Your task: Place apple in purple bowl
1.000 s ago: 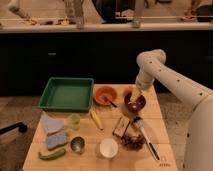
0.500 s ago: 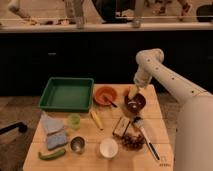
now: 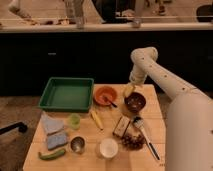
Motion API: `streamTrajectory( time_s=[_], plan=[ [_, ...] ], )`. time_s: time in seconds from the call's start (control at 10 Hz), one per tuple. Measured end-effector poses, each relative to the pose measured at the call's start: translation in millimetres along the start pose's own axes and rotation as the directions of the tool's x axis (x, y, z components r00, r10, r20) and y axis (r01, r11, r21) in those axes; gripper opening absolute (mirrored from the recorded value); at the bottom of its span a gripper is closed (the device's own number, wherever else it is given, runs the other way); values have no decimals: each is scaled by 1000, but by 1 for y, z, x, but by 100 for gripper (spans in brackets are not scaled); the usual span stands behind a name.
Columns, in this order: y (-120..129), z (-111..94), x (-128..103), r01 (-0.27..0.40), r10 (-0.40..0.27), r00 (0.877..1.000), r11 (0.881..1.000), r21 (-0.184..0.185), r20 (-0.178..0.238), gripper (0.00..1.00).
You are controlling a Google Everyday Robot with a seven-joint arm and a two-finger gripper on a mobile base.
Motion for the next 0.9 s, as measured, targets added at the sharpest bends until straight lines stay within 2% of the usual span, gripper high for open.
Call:
streamTrajectory(
  time_s=[0.4, 0.6, 0.9],
  plan=[
    [7, 11, -18, 41, -41, 999, 999, -8, -15, 80],
    [6, 18, -25, 85, -85, 996, 996, -5, -19, 80],
    [-2, 26, -34, 131, -131, 991, 991, 17, -23, 80]
  ],
)
